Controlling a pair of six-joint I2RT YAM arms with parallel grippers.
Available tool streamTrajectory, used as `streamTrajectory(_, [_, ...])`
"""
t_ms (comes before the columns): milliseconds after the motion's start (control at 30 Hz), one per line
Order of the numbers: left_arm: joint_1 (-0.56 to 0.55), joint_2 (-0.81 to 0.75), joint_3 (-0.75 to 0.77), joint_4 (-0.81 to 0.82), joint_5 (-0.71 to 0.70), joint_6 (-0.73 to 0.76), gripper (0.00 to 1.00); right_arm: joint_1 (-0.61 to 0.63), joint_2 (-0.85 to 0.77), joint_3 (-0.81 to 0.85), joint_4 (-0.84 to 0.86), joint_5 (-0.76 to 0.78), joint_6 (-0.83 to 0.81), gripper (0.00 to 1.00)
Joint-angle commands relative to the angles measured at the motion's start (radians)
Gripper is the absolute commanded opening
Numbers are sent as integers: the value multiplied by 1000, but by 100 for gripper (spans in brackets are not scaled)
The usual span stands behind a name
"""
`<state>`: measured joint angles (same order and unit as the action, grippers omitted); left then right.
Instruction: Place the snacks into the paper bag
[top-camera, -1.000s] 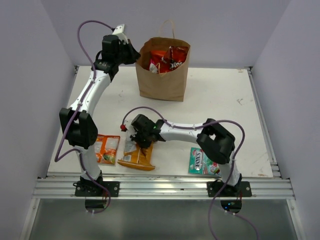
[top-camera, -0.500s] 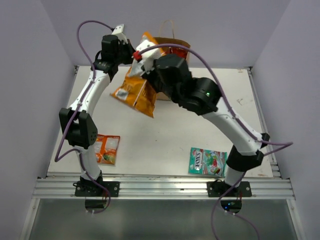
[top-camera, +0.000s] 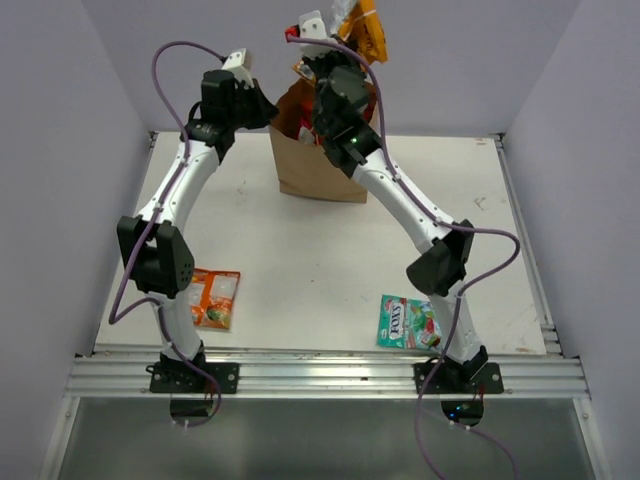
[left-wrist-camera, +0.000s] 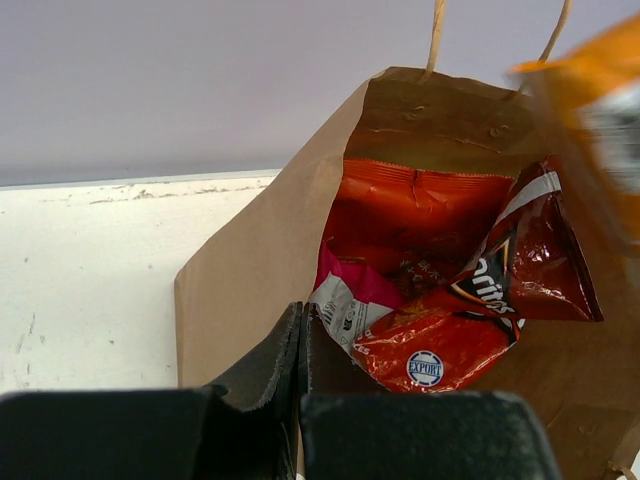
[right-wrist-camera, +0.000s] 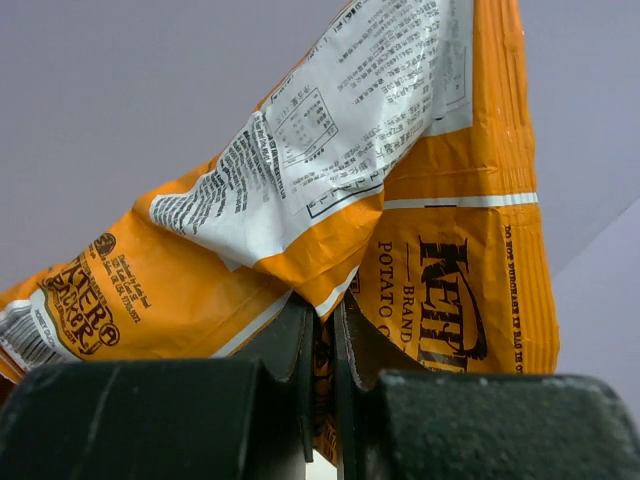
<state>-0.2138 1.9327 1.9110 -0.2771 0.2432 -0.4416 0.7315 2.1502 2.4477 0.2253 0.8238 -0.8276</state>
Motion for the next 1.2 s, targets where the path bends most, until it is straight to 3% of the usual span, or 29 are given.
streamTrajectory(0, [13, -52, -26, -2, 8, 24, 0, -26, -7, 36, 114, -6, 28, 0])
streamTrajectory(367, [16, -44, -3, 1, 13, 20, 0, 38, -208, -493, -33, -9, 189, 0])
streamTrajectory(467, [14, -37, 8, 7, 19, 14, 0, 60, -237, -519, -176, -119, 284, 0])
streamTrajectory(667, [16, -34, 16, 9, 25, 12, 0, 62, -208, -458, -302, -258, 386, 1])
streamTrajectory(700, [14, -34, 16, 9, 27, 12, 0, 62, -195, -446, -317, -261, 390, 7])
streamTrajectory(733, [16, -35, 16, 12, 28, 11, 0, 62, -191, -443, -319, -259, 393, 36])
streamTrajectory(800, [16, -37, 17, 12, 30, 12, 0, 62, -190, -434, -326, -249, 392, 61])
streamTrajectory(867, [16, -38, 22, 13, 31, 12, 0, 63, -203, -420, -334, -213, 387, 93])
streamTrajectory(1000, [17, -38, 28, 15, 36, 9, 0, 78, -262, -351, -378, -126, 343, 98])
streamTrajectory(1067, [17, -35, 33, 16, 38, 7, 0, 89, -320, -297, -483, -86, 357, 99])
streamTrajectory(1167, [16, -31, 45, 13, 39, 4, 0, 94, -441, -361, -706, -89, 508, 99])
